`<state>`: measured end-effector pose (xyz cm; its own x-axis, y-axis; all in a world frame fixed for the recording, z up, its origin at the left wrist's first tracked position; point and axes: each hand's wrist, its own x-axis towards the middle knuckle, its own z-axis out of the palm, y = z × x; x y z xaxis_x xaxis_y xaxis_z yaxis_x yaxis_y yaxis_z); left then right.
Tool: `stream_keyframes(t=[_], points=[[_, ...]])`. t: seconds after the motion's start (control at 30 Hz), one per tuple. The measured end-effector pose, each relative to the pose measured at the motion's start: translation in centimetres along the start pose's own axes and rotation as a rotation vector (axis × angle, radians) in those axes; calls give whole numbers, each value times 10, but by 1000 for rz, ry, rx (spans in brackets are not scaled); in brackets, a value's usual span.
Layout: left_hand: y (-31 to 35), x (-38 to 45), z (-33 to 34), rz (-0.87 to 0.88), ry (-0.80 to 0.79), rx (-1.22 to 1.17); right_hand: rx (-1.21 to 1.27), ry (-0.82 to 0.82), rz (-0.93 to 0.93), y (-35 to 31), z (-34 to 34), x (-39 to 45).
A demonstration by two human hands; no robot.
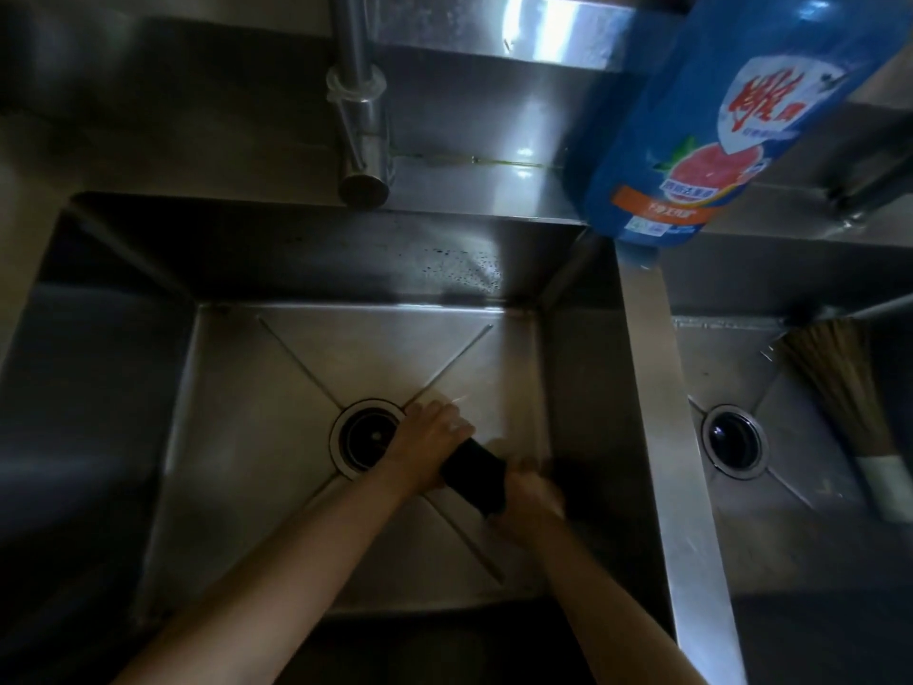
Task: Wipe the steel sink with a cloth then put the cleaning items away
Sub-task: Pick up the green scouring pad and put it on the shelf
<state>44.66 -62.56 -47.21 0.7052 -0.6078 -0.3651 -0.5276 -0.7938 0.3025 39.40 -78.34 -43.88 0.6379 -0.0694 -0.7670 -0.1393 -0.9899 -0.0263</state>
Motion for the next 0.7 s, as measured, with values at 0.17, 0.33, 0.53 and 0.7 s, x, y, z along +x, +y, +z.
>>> stream_keyframes(t=[0.17,0.33,0.53,0.7], points=[[-1,-2,5,-35,38,-29,210,39,30,1,-2,2],[1,-12,4,-104,-22,-189,408,4,74,1,-7,4],[-2,-21,-1,-273,25,-613,618,130,81,4,-7,2],[-10,-22,-17,-446,100,-821,778,216,96,-3,-23,-5]])
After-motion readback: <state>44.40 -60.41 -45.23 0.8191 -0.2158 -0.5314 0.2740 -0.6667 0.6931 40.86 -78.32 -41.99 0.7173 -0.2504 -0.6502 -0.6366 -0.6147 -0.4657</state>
